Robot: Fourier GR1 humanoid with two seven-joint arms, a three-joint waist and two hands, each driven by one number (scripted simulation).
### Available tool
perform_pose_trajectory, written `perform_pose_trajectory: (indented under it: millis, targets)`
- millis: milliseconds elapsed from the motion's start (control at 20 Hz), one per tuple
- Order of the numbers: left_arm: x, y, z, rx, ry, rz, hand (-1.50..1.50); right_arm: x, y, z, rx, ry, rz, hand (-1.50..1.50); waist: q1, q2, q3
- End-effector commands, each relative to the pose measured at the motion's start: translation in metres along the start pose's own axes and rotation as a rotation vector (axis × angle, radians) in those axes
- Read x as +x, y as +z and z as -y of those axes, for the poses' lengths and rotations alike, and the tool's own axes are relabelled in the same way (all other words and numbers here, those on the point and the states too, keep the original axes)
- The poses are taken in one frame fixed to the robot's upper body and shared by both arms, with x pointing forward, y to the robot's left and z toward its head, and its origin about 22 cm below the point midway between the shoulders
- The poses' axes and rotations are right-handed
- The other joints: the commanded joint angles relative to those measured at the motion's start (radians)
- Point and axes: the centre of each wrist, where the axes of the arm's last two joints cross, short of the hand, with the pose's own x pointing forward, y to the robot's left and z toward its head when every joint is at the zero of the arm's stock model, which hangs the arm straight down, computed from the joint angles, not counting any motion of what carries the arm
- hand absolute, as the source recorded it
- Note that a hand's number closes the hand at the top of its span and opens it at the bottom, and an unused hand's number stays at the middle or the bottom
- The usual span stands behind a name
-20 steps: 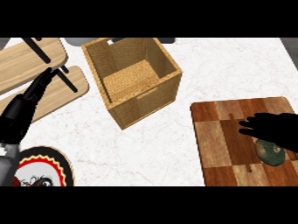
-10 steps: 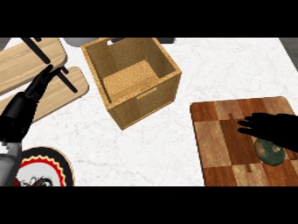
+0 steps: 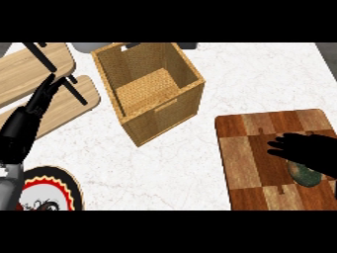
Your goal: Pick the squash from the cutting board and place it in the basket
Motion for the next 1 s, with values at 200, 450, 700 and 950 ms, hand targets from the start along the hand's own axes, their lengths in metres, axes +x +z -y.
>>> perform_pose_trajectory:
  millis: [200,450,700,950]
  targets:
    - [0.009,0.002,0.005,0.0,0.011,0.018,0.0,-0.009,-0.012,-0.009,0.037,-0.009,-0.039,-1.5,0.0,0.0,0.002]
    - [0.004,0.0,-0.011,0.011,-0.01,0.017,0.0,-0.014,0.004,-0.005,0.027,-0.028,-0.037,-1.5,-0.003,-0.001,0.002]
    - [0.001,-0.017,-0.008,0.014,-0.003,0.021,0.0,-0.016,-0.023,-0.02,0.048,-0.007,-0.035,-1.5,-0.004,0.001,0.002]
    - [0.005,-0.002,0.012,-0.004,0.017,0.028,0.0,-0.015,-0.046,-0.038,0.033,-0.051,-0.002,1.5,0.001,0.001,0.002]
